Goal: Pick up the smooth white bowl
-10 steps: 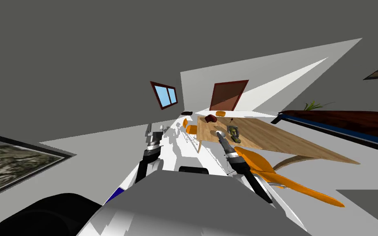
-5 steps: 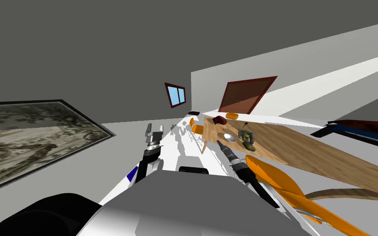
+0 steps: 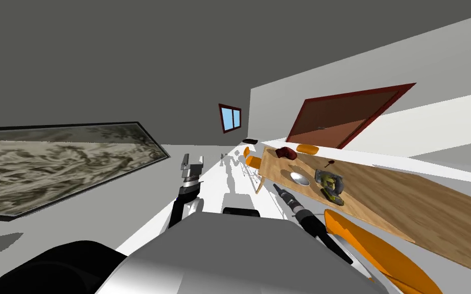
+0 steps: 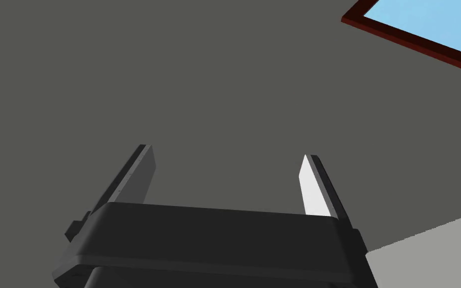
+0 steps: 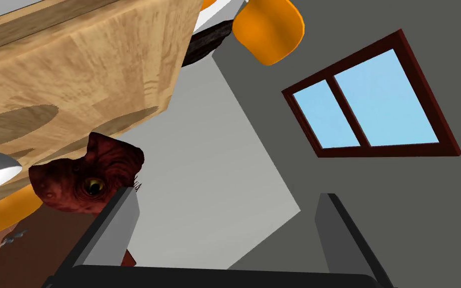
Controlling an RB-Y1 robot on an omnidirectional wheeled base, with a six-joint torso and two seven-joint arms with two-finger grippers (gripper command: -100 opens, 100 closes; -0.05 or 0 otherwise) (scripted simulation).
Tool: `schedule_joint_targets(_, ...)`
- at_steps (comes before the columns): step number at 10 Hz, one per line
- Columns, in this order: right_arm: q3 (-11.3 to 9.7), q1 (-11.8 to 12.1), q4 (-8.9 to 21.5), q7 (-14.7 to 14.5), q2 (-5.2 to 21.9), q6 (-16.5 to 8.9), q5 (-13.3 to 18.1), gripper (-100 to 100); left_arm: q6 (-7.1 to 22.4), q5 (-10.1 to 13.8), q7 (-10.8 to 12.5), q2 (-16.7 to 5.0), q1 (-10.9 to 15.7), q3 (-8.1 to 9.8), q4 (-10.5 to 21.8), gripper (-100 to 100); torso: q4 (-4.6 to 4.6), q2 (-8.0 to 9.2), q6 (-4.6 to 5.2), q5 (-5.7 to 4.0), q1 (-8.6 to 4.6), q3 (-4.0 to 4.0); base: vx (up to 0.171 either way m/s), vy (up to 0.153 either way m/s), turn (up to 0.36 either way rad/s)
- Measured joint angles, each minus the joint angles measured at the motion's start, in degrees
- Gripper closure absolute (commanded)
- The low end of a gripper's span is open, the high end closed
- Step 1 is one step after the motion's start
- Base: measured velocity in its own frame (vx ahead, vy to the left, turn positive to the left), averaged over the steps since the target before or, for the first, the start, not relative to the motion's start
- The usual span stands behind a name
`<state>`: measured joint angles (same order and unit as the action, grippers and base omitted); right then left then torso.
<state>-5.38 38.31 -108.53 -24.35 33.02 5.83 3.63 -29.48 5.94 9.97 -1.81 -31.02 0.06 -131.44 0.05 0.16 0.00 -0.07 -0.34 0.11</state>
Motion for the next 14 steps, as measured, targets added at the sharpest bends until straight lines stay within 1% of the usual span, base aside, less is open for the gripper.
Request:
schedule_joint_targets(1, -0.20, 0.22, 0.85, -0.62, 0.53, -0.82, -0.02, -100, 0.00, 0.00, 0.00, 0.00, -0.01, 0.01, 0.00, 0, -0.01, -0.04, 0.06, 0.01, 0.01, -0.02, -0.030, -0.015, 0.415)
schedule_joint_targets(2, -0.41, 0.99, 1.48, -1.30, 1.76, -2.27, -0.19, -100, 0.00, 0.00, 0.00, 0.00, 0.00, 0.00, 0.00, 0, -0.01, -0.04, 0.00, 0.01, 0.01, -0.02, -0.050, -0.036, 0.455)
schedule_joint_targets(3, -0.74, 1.29, 3.07, -2.09, 3.82, -3.96, -0.63, -100, 0.00, 0.00, 0.00, 0.00, 0.00, 0.00, 0.00, 0, 0.00, 0.01, 0.02, 0.00, -0.07, 0.00, -0.037, -0.043, 0.244)
schedule_joint_targets(4, -0.91, 1.47, 3.91, -2.57, 4.76, -5.17, -0.83, -100, 0.00, 0.00, 0.00, 0.00, -0.01, 0.01, 0.00, 0, 0.00, -0.02, 0.06, -0.02, -0.10, -0.01, -0.028, -0.037, 0.387)
schedule_joint_targets(5, -1.58, 0.97, 5.99, -3.38, 5.64, -6.58, -0.89, -100, 0.00, 0.00, 0.00, 0.00, 0.00, 0.01, 0.00, 0, -0.01, -0.06, 0.01, -0.02, -0.10, -0.03, -0.029, -0.049, 0.481)
schedule_joint_targets(6, -1.88, 1.95, 7.42, -4.36, 7.46, -8.22, -1.23, -100, 0.00, 0.00, 0.00, -0.01, -0.01, 0.01, 0.00, 0, -0.01, -0.06, 0.03, -0.02, -0.15, -0.03, -0.020, -0.049, 0.283)
schedule_joint_targets(7, -1.93, 2.73, 7.96, -4.99, 8.19, -9.11, -1.31, -100, 0.00, 0.00, 0.00, -0.01, -0.02, 0.01, 0.00, 0, -0.02, -0.09, 0.07, -0.03, -0.14, -0.05, -0.020, -0.040, 0.367)
schedule_joint_targets(8, -2.43, 2.69, 10.41, -5.88, 8.92, -9.61, -1.28, -100, 0.00, 0.00, 0.00, -0.01, -0.01, 0.01, 0.00, 0, -0.02, -0.11, 0.03, -0.03, -0.13, -0.06, -0.026, -0.055, 0.403)
schedule_joint_targets(9, -2.77, 3.39, 13.02, -6.93, 10.49, -10.11, -1.51, -100, 0.00, 0.00, 0.00, -0.01, -0.01, 0.01, 0.00, 0, -0.02, -0.10, 0.05, -0.03, -0.19, -0.06, -0.021, -0.052, 0.335)
schedule_joint_targets(10, -2.95, 3.56, 13.79, -7.38, 11.71, -11.02, -1.87, -100, 0.00, 0.00, 0.00, -0.01, -0.02, 0.02, 0.00, 0, -0.02, -0.13, 0.05, -0.03, -0.17, -0.07, -0.009, -0.029, 0.085)
schedule_joint_targets(11, -3.01, 3.62, 13.38, -7.54, 11.91, -12.00, -1.88, -100, 0.00, 0.00, 0.00, -0.01, -0.03, 0.02, 0.00, 0, -0.03, -0.17, 0.11, -0.02, -0.08, -0.09, -0.017, -0.022, 0.326)
schedule_joint_targets(12, -3.32, 3.85, 14.66, -8.12, 12.78, -12.97, -1.98, -100, 0.00, 0.00, 0.00, -0.01, -0.01, 0.01, 0.00, 0, -0.03, -0.16, 0.04, -0.01, -0.07, -0.09, -0.042, -0.045, 0.455)
schedule_joint_targets(13, -3.70, 4.31, 16.14, -8.97, 14.51, -14.37, -2.35, -100, 0.00, 0.00, 0.00, -0.01, -0.01, 0.01, 0.00, 0, -0.02, -0.10, 0.04, -0.02, -0.15, -0.06, -0.039, -0.047, 0.236)
schedule_joint_targets(14, -3.60, 5.15, 15.79, -9.59, 15.03, -15.83, -2.28, -100, 0.00, 0.00, 0.00, -0.01, -0.02, 0.02, 0.00, 0, -0.01, -0.09, 0.10, -0.03, -0.13, -0.05, -0.043, -0.036, 0.345)
